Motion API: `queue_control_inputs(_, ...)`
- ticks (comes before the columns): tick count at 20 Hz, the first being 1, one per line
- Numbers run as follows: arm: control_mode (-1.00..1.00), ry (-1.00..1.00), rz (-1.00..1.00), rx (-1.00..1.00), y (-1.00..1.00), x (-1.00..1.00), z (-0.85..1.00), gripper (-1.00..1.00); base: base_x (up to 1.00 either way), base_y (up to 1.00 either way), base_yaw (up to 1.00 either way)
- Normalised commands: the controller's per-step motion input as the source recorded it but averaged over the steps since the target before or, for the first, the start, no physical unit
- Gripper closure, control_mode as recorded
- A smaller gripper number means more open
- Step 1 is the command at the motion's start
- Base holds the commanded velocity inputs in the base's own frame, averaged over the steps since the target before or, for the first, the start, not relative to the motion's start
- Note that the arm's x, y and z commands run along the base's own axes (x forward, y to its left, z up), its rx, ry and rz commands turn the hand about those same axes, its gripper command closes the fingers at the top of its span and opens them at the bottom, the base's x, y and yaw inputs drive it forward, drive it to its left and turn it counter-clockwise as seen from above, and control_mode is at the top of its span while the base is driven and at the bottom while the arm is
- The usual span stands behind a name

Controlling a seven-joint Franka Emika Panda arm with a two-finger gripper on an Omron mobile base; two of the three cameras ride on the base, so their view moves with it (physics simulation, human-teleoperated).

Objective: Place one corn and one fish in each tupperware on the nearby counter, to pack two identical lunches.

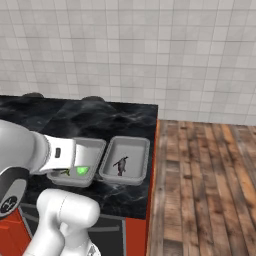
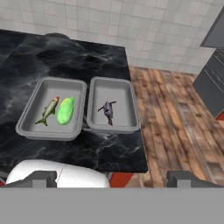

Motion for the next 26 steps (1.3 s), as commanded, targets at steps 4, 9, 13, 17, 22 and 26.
queue_control_inputs(4, -1.00, 0.00, 0.00, 0.00, -0.02, 0.03, 0.01, -1.00, 0.00, 0.00, 0.00)
queue_control_inputs(9, 1.00, 0.03, 0.00, 0.00, -0.01, 0.10, -0.02, -1.00, -0.06, -0.04, -0.01)
queue_control_inputs(13, 1.00, 0.00, 0.00, 0.00, 0.00, 0.00, 0.00, -1.00, -0.46, -0.48, -0.07)
queue_control_inputs(17, 1.00, 0.00, 0.00, 0.00, 0.00, 0.00, 0.00, -1.00, -0.60, -0.81, -0.14)
queue_control_inputs(22, 1.00, 0.00, 0.00, 0.00, 0.00, 0.00, 0.00, -1.00, -0.19, -1.00, -0.21)
queue_control_inputs(26, 1.00, 0.00, 0.00, 0.00, 0.00, 0.00, 0.00, -1.00, 0.01, -1.00, -0.23)
